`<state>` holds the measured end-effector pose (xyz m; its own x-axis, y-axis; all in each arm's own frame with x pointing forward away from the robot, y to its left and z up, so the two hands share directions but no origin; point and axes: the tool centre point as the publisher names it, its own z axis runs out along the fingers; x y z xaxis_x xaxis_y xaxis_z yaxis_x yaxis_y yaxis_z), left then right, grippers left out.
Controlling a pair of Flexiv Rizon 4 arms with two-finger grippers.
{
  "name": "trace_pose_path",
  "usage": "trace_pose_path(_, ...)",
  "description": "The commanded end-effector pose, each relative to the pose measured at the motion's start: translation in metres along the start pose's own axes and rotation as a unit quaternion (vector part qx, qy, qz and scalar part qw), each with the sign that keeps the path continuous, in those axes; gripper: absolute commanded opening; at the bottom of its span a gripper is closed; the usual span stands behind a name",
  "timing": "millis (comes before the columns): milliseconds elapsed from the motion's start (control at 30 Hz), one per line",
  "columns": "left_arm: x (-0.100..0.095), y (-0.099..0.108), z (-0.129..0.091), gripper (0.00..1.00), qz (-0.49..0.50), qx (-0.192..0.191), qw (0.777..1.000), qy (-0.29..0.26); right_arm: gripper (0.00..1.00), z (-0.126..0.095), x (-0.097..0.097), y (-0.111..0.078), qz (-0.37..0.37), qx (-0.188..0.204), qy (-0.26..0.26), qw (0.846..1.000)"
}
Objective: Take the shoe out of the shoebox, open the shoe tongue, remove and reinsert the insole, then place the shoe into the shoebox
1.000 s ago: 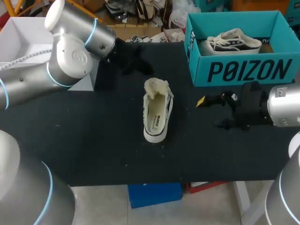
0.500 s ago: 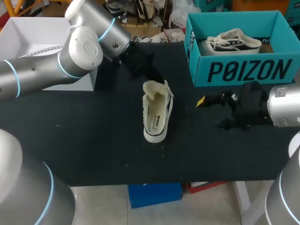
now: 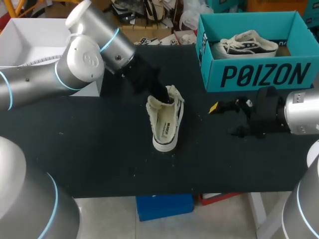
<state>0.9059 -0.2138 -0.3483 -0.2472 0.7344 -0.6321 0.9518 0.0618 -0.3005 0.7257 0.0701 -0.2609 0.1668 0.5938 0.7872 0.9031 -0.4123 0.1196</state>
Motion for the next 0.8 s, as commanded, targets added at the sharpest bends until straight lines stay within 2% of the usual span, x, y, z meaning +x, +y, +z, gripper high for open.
trace_pose_path(33,0.0,0.001,0.008,0.0,0.001,0.002,1.0,0.004,1.0,0.002,0.001,0.0,0.0,-0.001,-0.001,1.0)
trace_pose_path(800,0.004,0.003,0.03,0.0,-0.003,0.019,0.999,0.028,1.0,0.002,0.001,0.0,0.0,-0.001,-0.001,1.0)
